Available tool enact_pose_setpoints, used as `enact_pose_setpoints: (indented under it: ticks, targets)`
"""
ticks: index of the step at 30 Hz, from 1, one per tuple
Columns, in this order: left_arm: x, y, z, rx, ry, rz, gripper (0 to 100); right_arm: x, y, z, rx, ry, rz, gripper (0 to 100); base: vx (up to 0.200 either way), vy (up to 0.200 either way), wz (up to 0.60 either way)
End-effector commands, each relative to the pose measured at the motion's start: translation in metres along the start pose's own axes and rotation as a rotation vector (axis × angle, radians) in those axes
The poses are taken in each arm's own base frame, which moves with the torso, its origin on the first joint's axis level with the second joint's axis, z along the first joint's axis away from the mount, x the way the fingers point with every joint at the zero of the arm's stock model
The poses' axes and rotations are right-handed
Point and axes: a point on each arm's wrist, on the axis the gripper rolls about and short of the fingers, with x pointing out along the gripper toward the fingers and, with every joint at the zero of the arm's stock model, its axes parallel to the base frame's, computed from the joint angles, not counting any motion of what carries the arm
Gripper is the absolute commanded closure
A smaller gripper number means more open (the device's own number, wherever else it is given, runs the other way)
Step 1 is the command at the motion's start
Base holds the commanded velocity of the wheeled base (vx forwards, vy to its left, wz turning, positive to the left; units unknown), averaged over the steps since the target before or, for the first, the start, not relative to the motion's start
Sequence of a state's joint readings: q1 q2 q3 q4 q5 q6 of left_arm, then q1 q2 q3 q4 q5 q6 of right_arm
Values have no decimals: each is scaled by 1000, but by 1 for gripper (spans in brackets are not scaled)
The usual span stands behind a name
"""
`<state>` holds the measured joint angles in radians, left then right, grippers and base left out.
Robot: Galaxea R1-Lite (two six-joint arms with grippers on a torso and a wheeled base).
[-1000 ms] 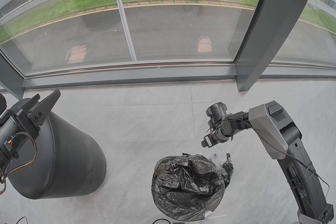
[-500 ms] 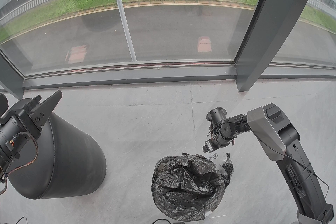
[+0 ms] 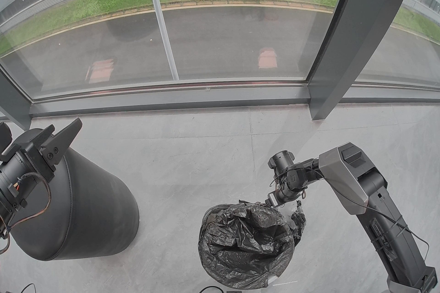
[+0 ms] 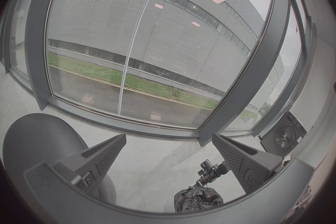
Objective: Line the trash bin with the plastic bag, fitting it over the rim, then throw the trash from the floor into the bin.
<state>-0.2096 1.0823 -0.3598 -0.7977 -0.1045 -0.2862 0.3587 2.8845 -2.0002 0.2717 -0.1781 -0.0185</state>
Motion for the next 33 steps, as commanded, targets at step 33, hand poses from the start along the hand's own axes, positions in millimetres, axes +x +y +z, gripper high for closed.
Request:
enact_pose_setpoints:
  ticks: [33]
  targets:
    - [3, 2, -4, -3, 20, 9, 0, 33, -3, -26, 86, 81, -68, 0, 0, 0, 0]
